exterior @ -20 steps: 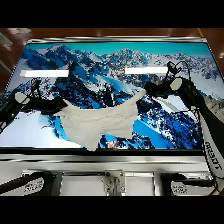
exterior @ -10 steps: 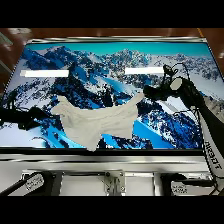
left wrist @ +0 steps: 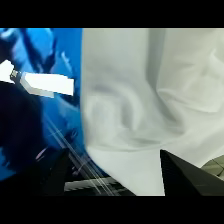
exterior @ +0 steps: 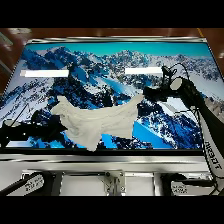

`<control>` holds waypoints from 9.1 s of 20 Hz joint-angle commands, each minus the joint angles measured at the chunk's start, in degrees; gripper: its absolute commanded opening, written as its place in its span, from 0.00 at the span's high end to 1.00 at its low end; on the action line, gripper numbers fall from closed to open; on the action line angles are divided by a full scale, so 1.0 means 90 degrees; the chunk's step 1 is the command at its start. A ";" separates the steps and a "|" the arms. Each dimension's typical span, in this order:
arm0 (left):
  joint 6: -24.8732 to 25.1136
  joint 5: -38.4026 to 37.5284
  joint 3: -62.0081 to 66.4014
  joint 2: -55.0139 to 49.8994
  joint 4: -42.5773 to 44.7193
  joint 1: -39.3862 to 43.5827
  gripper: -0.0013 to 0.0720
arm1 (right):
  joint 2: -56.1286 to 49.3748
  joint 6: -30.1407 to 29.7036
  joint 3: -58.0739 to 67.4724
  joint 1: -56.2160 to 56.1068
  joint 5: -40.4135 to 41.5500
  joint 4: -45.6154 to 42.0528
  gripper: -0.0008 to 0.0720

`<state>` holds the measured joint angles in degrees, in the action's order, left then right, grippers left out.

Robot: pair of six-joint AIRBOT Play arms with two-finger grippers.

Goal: Fold the shirts.

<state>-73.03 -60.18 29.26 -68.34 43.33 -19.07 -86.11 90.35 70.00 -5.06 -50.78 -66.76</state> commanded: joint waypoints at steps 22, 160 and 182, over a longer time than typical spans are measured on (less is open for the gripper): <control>0.0080 0.1185 0.6178 0.3718 -0.1246 -0.0306 0.92 | 0.3640 -0.0211 0.2526 -0.0005 0.0168 -0.1547 0.90; 0.1049 0.0260 0.3905 0.0670 0.1158 0.0165 0.92 | 0.0561 0.0532 0.0423 0.1171 -0.0843 -0.1953 0.90; 0.0585 0.4850 0.3905 -0.2305 0.1158 0.2042 0.91 | -0.1321 0.0296 0.0423 0.1027 0.3473 -0.0852 0.90</control>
<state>-66.83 -14.28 64.38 -87.88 53.78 -1.26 -97.01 92.84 73.82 4.25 -15.79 -74.94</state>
